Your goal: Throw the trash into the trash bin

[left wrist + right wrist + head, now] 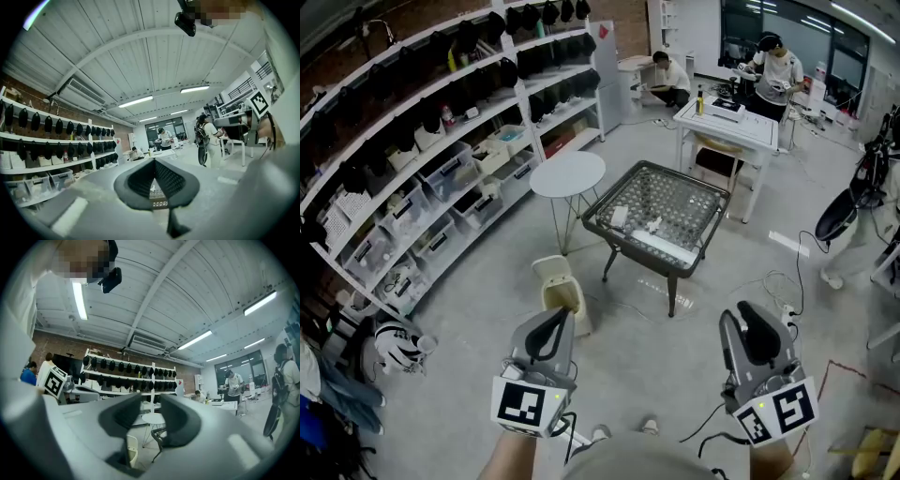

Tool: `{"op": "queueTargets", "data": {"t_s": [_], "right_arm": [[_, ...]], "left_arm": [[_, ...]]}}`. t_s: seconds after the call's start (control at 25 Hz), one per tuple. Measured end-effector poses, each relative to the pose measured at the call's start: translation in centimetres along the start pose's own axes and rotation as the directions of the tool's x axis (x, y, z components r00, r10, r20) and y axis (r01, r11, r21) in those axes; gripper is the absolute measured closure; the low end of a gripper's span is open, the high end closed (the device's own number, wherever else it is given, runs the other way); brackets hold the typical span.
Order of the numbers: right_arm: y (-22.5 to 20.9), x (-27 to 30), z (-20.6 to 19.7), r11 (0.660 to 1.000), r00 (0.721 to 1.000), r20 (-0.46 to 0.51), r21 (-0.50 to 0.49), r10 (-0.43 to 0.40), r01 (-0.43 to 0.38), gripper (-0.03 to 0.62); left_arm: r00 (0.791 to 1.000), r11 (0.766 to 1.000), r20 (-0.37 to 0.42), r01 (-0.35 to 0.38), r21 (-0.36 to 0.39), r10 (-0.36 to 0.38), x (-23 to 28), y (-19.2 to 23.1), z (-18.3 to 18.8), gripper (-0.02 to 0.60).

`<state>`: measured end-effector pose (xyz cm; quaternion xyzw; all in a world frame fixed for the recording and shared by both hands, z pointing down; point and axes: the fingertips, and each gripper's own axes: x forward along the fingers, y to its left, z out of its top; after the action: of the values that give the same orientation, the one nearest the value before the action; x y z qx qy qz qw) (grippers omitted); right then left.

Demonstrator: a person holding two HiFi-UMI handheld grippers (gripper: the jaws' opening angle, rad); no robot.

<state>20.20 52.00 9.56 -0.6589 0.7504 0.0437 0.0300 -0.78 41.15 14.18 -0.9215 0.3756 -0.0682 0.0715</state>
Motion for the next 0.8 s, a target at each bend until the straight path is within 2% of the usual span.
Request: {"op": "queueTargets", "data": {"t_s": [0.04, 0.08, 0.2, 0.4, 0.64, 0.8], "right_arm": [[-0.4, -0.1, 0.2, 1.000, 1.000, 0.011, 0.004, 0.000, 0.000, 0.381], [-0.8, -0.2, 0.4, 1.000, 1.000, 0.021, 0.004, -0.002, 0.002, 0.316], [-2.4, -1.0, 0.4, 1.000, 1.000, 0.027, -0.009, -0.009, 0.009, 0.312], [-4.4, -2.2, -0.3, 1.000, 1.000, 0.021, -0.009, -0.001, 0.001, 0.313], [-5.2, -1.9, -0.8, 1.000, 1.000, 0.005, -0.011, 0.016, -0.016, 0.313], [-5.6, -0.4, -1.5, 0.999, 1.000, -0.007, -0.022, 0.029, -0.029, 0.313]], "left_arm": [[1.000, 1.000, 0.000, 0.001, -0.003, -0.001, 0.2, -0.2, -0.1, 0.580], [1.000, 1.000, -0.002, 0.003, 0.005, -0.002, 0.4, -0.5, -0.2, 0.580], [1.000, 1.000, -0.007, -0.002, 0.024, 0.002, 1.0, -1.6, -0.1, 0.579], [0.999, 0.999, -0.023, -0.049, 0.019, 0.049, 1.3, -2.9, -0.3, 0.580], [0.999, 0.998, -0.034, -0.033, 0.046, 0.035, 1.7, -4.1, -0.5, 0.580], [0.999, 0.999, -0.032, -0.037, 0.027, 0.038, 2.7, -4.3, -1.0, 0.580]]}}
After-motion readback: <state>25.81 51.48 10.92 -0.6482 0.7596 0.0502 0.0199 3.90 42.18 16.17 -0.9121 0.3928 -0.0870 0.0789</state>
